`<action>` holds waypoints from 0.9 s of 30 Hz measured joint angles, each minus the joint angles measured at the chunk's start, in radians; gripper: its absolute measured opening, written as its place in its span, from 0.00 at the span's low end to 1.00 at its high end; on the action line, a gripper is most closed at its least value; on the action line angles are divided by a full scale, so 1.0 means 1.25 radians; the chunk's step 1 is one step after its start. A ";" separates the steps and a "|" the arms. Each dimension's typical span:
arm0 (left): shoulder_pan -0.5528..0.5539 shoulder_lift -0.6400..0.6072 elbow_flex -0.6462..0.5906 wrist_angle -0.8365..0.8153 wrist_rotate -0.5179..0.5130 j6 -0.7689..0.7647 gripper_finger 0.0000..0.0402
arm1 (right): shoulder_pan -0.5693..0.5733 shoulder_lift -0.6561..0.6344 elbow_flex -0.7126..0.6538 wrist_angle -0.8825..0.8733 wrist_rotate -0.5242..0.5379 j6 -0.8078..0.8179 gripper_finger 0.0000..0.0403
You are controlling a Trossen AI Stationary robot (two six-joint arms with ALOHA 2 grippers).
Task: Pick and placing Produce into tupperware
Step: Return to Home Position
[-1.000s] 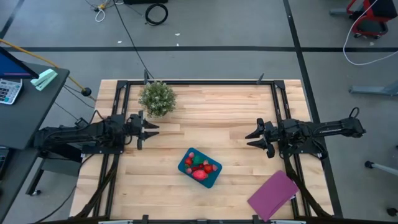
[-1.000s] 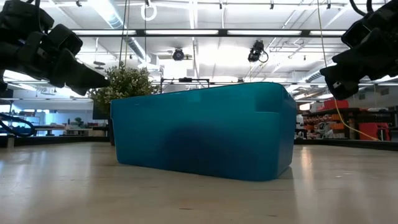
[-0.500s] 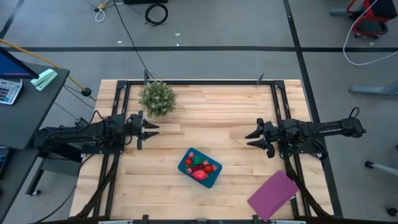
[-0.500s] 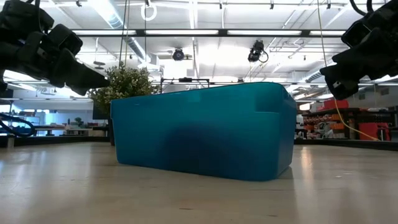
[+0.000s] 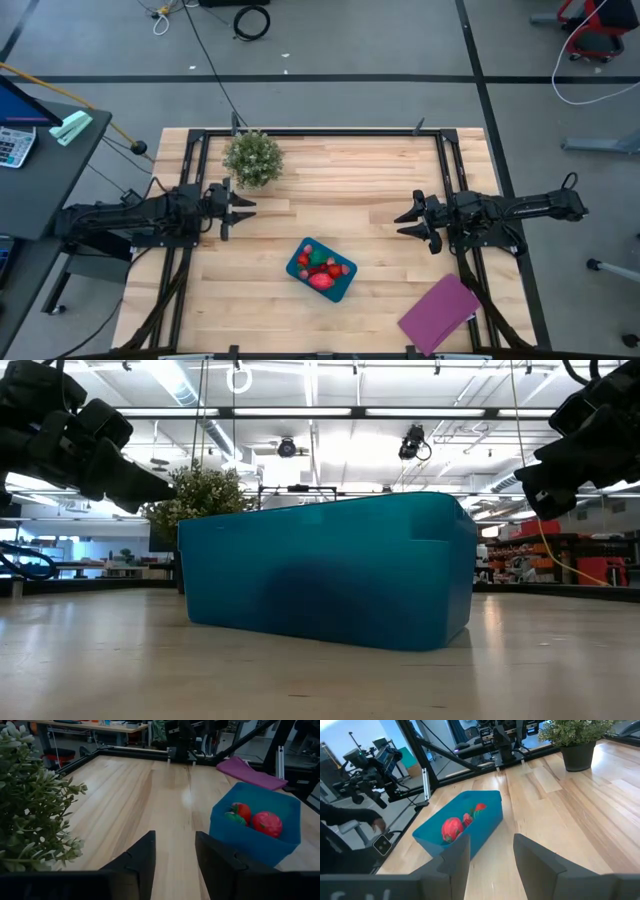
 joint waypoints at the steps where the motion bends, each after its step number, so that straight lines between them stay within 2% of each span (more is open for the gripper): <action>1: 0.000 0.000 0.000 0.000 0.000 0.000 0.36 | 0.000 0.000 0.000 0.000 0.000 0.000 0.40; 9: 0.000 0.000 0.000 0.000 0.000 0.000 0.33 | 0.000 0.000 0.000 0.000 0.000 0.000 0.40; 20: 0.000 0.000 0.000 0.000 0.000 0.000 0.36 | 0.000 0.000 0.000 0.000 0.000 0.000 0.40; 27: 0.000 0.000 0.000 0.000 0.000 0.000 0.34 | 0.000 0.000 0.000 0.000 0.000 0.000 0.40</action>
